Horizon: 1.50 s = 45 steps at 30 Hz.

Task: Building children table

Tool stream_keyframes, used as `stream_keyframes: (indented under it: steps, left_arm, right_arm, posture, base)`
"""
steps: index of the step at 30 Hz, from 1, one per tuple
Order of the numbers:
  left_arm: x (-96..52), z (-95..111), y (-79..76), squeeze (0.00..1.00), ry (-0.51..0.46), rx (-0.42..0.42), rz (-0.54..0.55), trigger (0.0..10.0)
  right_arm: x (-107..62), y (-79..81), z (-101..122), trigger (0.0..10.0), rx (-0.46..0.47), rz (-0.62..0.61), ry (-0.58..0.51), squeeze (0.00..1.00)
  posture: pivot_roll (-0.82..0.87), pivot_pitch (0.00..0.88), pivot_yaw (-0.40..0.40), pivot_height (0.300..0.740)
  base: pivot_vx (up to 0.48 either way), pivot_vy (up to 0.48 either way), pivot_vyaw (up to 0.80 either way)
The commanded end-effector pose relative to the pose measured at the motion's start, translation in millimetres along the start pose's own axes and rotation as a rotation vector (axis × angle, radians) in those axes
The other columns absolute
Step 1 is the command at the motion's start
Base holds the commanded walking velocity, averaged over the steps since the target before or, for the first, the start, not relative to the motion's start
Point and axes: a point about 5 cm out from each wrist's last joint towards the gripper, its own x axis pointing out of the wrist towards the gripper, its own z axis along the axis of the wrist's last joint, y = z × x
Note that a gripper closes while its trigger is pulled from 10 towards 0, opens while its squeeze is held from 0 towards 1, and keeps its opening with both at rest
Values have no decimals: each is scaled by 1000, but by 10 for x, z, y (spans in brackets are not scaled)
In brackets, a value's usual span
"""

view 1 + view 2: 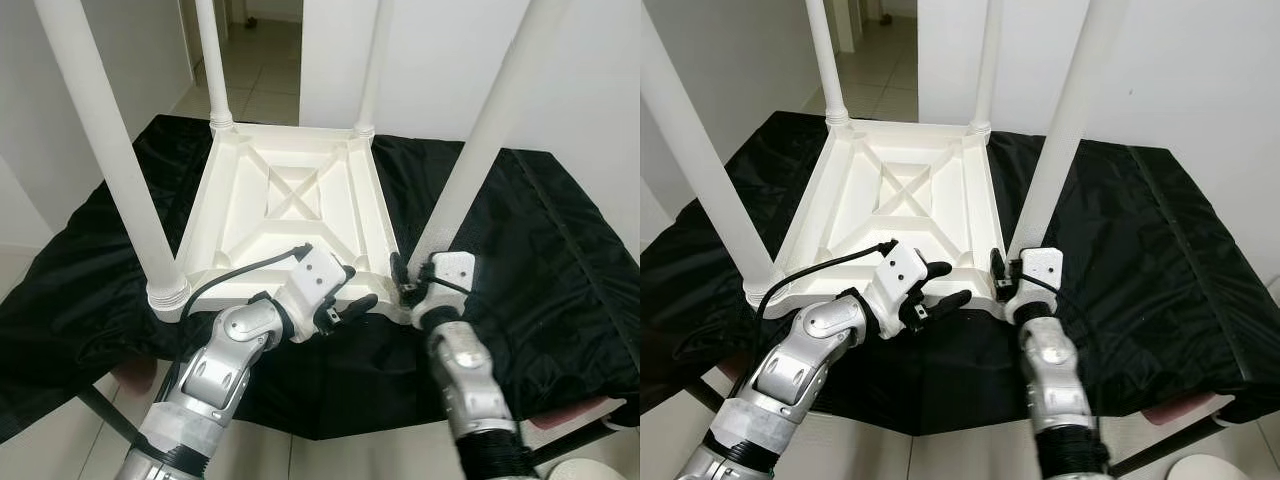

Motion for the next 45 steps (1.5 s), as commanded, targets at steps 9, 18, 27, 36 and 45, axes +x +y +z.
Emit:
stream_keyframes:
  steps: [9, 18, 27, 36, 45]
  left_arm:
    - [-3, -33, 32, 0, -2, -18, 64, 10000]
    - [11, -39, 33, 0, -4, -17, 64, 10000]
    - [-11, -45, 36, 0, -7, -36, 77, 10000]
    - [-36, -43, 7, 0, -12, -45, 68, 10000]
    - [-42, -24, -103, 0, -36, -65, -33, 10000]
  right_arm:
    - [-84, 66, -138, 10000, 29, -97, 92, 0]
    - [-129, 77, -144, 10000, -7, -154, 103, 0]
    - [-167, 89, -55, 10000, 44, -58, 30, 1000]
    - [-158, -140, 8, 10000, 43, 110, 13, 0]
    - [-162, -309, -11, 10000, -33, 396, 25, 0]
  posture:
    - [61, 0, -53, 740]
    - [61, 0, -52, 740]
    - [71, 0, -59, 740]
    - [69, 0, -60, 740]
    - [65, 0, -57, 740]
  base:
    - [0, 0, 0]
    - [0, 0, 0]
    - [0, 0, 0]
    - [0, 0, 0]
    - [0, 0, 0]
